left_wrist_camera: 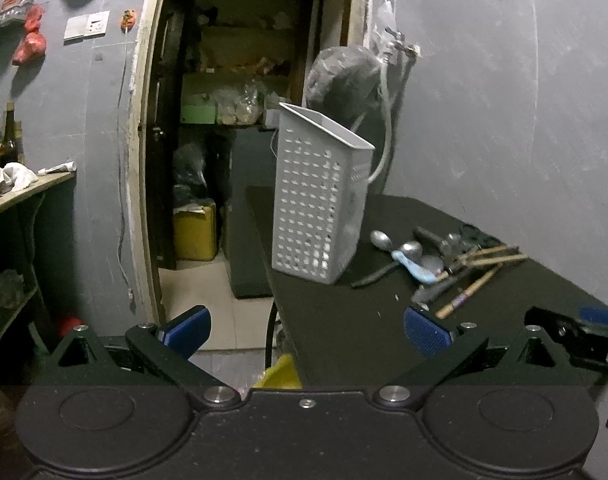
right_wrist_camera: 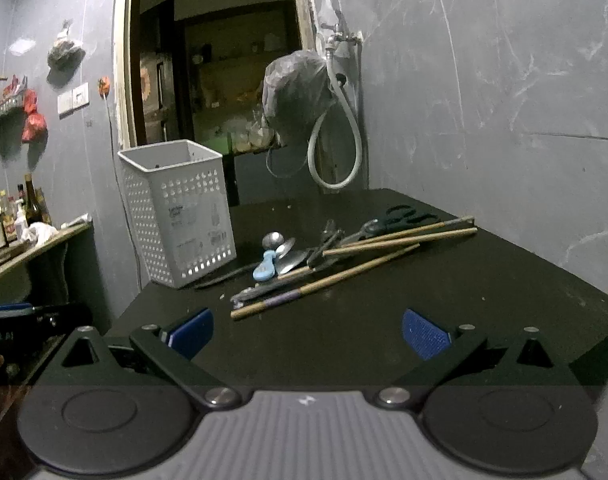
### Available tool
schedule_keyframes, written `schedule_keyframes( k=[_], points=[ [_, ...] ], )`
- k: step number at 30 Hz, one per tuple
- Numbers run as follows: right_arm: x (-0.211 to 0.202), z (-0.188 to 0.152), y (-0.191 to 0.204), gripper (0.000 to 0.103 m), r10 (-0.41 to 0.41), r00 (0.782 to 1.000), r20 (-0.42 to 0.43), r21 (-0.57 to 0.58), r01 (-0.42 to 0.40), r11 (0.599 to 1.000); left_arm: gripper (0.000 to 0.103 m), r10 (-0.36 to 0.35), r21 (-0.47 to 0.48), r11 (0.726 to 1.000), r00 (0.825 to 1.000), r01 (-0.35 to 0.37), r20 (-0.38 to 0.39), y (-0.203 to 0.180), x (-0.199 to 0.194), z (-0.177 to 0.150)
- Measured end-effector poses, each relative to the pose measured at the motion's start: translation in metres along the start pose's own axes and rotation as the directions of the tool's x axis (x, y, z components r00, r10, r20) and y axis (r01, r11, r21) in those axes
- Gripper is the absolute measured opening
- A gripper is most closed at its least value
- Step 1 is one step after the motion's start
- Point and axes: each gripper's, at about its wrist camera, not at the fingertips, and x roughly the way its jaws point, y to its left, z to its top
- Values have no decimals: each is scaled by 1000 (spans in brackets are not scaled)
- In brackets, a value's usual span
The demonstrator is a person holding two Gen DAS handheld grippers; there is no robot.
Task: Organize utensils
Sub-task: 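Move the left tool to the white basket and grasp its rim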
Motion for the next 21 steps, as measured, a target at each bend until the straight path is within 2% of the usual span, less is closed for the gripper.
schedule_keyframes(
  k=[4,10,13,16,21],
  points=[
    [12,3,-3,103,6,1000,4,15,-6,1000,102,-11,4,1000,999,11,42,6,17,10],
    [26,7,-9,103,19,1000,23,42,-20,999,103,-21,71,997,994,13,103,10,56,33],
    [34,9,-12,103,24,999,40,58,-26,998,103,-16,94,996,987,1,162,13,81,45],
    [40,12,-12,103,23,998,66,44,-26,999,103,-49,101,994,973,27,225,17,102,55],
    [50,14,-7,103,34,996,88,-17,-32,999,103,-111,157,984,973,80,202,13,139,67]
  ],
)
